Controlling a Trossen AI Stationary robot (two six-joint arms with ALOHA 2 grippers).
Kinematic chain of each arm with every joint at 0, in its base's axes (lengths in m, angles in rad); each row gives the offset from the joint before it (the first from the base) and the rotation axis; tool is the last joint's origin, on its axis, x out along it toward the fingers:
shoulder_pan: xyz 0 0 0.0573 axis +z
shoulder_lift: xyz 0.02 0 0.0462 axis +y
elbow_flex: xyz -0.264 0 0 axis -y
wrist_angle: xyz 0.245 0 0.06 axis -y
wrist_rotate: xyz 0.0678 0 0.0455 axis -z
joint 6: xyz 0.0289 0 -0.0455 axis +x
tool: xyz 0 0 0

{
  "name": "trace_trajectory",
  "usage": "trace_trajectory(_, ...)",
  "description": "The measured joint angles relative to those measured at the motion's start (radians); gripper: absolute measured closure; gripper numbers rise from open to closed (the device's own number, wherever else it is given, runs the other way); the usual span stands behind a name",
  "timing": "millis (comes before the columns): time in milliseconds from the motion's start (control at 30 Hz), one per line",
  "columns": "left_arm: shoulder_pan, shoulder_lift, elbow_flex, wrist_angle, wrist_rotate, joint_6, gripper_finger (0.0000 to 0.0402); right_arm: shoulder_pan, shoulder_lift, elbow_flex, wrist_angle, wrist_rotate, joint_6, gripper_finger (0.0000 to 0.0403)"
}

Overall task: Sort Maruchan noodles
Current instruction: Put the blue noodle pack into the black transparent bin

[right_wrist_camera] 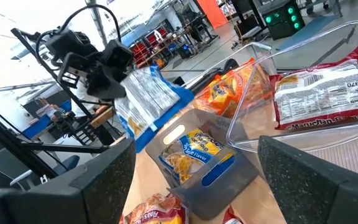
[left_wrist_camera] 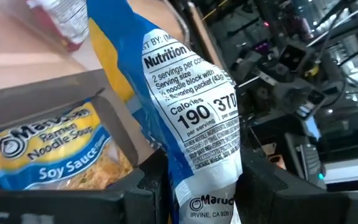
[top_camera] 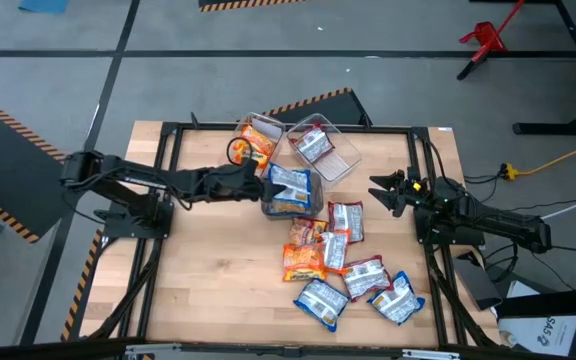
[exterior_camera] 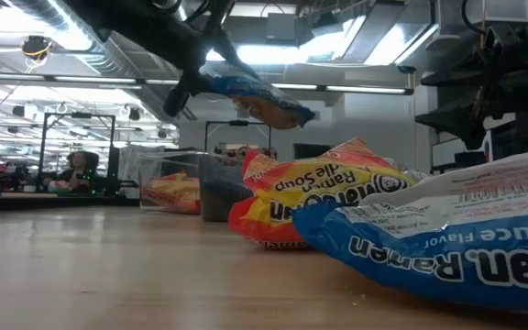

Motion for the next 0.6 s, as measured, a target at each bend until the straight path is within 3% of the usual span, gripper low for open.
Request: trace_trajectory(600, -0.023, 0.053, -0.001, -0.107, -0.059, -0.032, 0.0278, 0.0, 0.0, 0.0, 0.002, 0.01, -0.001, 0.0079)
